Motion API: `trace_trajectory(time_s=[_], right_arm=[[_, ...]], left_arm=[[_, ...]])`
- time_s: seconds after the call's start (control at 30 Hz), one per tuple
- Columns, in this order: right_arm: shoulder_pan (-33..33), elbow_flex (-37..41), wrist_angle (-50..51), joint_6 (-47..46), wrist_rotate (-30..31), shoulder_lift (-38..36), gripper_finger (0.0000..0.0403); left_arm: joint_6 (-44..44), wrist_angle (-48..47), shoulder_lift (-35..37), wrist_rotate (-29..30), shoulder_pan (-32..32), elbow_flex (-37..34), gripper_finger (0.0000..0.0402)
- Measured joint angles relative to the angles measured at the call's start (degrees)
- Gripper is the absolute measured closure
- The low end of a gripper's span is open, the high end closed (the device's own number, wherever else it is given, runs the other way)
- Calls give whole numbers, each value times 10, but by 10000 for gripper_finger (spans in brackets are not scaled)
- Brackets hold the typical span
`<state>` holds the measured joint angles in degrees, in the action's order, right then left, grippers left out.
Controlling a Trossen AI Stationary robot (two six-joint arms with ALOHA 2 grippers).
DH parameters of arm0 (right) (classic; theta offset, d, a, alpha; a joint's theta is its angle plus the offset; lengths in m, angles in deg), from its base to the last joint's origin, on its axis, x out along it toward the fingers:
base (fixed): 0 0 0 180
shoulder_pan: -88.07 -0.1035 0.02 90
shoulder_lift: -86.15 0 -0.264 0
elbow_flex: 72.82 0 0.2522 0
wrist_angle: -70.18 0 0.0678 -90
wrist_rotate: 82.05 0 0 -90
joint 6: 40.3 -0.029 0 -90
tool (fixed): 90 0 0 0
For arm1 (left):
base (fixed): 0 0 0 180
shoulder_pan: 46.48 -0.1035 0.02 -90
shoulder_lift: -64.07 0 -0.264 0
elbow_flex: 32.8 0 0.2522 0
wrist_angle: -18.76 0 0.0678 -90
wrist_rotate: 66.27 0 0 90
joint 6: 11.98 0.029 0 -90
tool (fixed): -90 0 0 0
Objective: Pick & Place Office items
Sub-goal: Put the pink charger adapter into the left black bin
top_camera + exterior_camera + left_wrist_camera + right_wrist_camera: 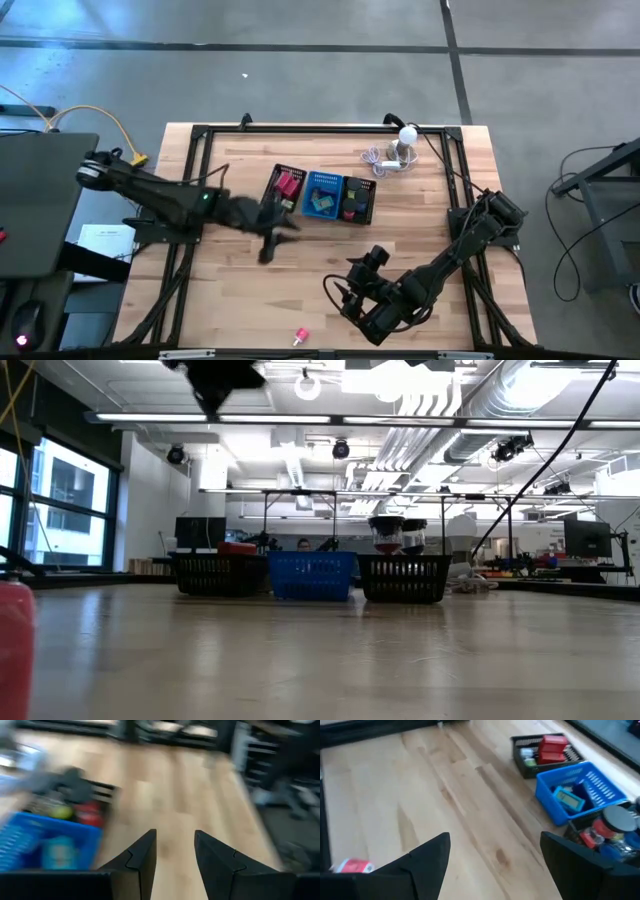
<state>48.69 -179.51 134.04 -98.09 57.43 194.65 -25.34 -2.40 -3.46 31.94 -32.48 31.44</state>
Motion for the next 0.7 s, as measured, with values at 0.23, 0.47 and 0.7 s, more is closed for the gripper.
trace_trajectory(time_s=[0.23,0.47,0.7], right_arm=[[0,0,-42,71,-31,0,105],[0,0,-55,85,-32,0,104],[0,0,-65,80,-58,0,104]], left_arm=[[-70,-46,-10,-7,149,0,273],[-91,16,-85,99,254,0,273],[-75,140,-177,138,303,0,273]])
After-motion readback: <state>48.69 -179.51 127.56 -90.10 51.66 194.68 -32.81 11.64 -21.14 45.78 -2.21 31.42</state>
